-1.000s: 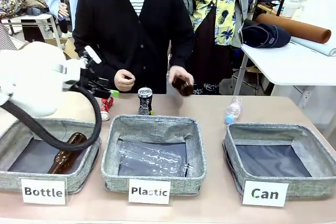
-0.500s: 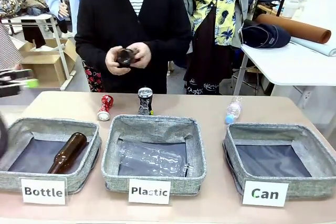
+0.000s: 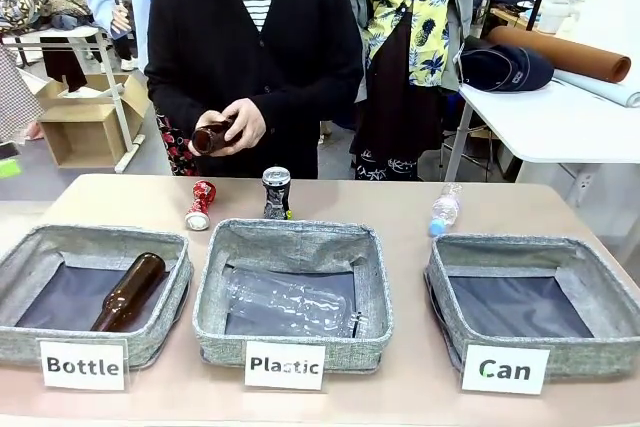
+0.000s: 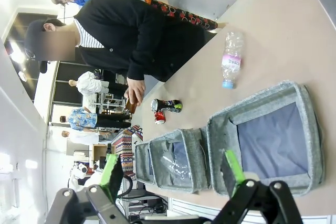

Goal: Sort the can waste into the basket.
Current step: Pick up the can waste from the table and place it in the right Fabric basket.

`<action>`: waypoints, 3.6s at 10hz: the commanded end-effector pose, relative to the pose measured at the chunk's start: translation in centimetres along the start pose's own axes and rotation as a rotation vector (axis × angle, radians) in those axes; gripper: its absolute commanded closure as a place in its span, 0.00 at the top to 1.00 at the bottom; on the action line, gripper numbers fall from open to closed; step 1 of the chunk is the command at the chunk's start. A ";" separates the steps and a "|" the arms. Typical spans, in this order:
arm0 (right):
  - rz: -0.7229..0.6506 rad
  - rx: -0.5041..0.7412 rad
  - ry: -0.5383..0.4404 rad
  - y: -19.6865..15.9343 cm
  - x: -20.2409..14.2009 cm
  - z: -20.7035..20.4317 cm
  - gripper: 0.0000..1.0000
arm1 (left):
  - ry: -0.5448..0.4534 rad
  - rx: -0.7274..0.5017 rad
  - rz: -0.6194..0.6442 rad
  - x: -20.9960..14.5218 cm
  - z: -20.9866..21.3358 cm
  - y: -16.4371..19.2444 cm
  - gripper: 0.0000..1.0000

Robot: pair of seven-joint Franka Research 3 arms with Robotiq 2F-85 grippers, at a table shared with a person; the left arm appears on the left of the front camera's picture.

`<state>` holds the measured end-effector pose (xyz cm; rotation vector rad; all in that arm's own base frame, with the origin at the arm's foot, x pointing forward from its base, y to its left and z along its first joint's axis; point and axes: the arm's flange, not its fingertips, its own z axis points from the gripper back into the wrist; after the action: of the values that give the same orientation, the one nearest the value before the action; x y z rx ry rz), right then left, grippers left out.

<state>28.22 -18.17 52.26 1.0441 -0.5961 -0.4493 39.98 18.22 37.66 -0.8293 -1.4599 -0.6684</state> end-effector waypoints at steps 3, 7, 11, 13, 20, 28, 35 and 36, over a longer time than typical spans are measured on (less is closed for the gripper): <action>0.024 0.029 -0.013 0.0 0.3 0.0 1.00 | 0.002 0.078 0.058 6.9 9.6 1.7 1.00; 0.024 0.029 -0.013 0.0 0.3 0.0 1.00 | -0.216 0.116 0.092 3.8 19.1 -1.7 1.00; 0.024 0.029 -0.013 0.0 0.3 0.0 1.00 | -0.221 0.079 0.090 2.9 17.8 -1.5 1.00; 0.024 0.029 -0.013 0.0 0.3 0.0 1.00 | -0.135 0.064 0.083 4.5 14.0 -1.3 1.00; 0.024 0.029 -0.013 0.0 0.3 0.0 1.00 | 0.054 0.094 0.067 6.0 5.1 -1.8 1.00; 0.024 0.029 -0.013 0.0 0.3 0.0 1.00 | 0.711 0.040 -0.417 -1.4 -26.6 -6.5 1.00; 0.024 0.029 -0.013 0.0 0.3 0.0 1.00 | 0.780 -0.074 -0.348 -0.6 -27.4 -5.1 1.00; 0.024 0.029 -0.013 0.0 0.3 0.0 1.00 | 0.766 -0.144 -0.323 0.0 -28.5 -2.8 1.00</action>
<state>28.22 -18.16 52.30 1.0461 -0.5984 -0.4484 50.94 -7.56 38.28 -0.2787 -0.8766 -1.1580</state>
